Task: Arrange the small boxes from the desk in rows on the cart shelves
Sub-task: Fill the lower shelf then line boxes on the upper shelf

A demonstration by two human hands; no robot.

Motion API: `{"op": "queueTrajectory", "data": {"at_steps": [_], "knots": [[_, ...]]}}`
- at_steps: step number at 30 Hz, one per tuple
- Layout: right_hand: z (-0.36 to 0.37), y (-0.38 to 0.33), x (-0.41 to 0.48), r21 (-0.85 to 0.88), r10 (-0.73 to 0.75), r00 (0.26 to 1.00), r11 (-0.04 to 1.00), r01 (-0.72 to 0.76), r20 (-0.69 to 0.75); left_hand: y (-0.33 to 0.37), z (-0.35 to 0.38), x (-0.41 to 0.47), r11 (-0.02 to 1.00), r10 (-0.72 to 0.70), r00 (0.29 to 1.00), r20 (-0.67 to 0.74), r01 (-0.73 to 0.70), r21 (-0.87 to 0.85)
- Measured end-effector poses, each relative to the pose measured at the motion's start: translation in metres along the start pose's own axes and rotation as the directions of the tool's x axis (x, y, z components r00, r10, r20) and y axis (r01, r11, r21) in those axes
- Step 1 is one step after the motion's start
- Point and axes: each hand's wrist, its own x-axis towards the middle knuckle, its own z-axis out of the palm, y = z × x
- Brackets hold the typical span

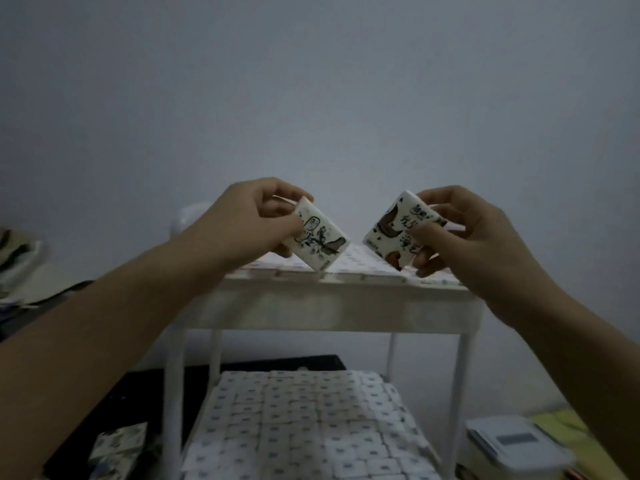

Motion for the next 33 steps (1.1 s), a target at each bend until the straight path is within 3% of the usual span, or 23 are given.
{"op": "queueTrajectory", "data": {"at_steps": [6, 9, 13, 17, 22, 29, 33], "knots": [[-0.054, 0.027, 0.033, -0.385, -0.119, 0.989, 0.92, 0.078, -0.086, 0.002, 0.049, 0.054, 0.999, 0.001, 0.996, 0.086, -0.005, 0.046], [-0.063, 0.036, 0.043, -0.626, -0.186, 0.982, 0.771, 0.118, -0.044, 0.001, 0.065, 0.072, 0.998, 0.016, 0.99, 0.138, -0.025, 0.061], [-0.069, 0.048, 0.05, -0.819, -0.258, 0.961, 0.529, 0.223, 0.094, -0.001, 0.086, 0.094, 0.997, 0.043, 0.986, 0.163, -0.054, 0.063], [-0.07, 0.051, 0.052, -0.85, -0.225, 0.936, 0.401, 0.341, 0.269, -0.006, 0.104, 0.108, 0.99, 0.052, 0.982, 0.18, -0.074, 0.12], [-0.071, 0.053, 0.061, -0.864, -0.147, 0.914, 0.3, 0.405, 0.377, -0.012, 0.121, 0.12, 0.976, 0.056, 0.982, 0.178, -0.092, 0.199], [-0.065, 0.06, 0.063, -0.832, -0.057, 0.874, 0.285, 0.477, 0.482, -0.011, 0.137, 0.129, 0.955, 0.069, 0.972, 0.224, -0.129, 0.267], [-0.066, 0.064, 0.06, -0.798, -0.076, 0.853, 0.316, 0.512, 0.517, -0.015, 0.144, 0.13, 0.963, 0.045, 0.958, 0.285, -0.118, 0.243]]}}
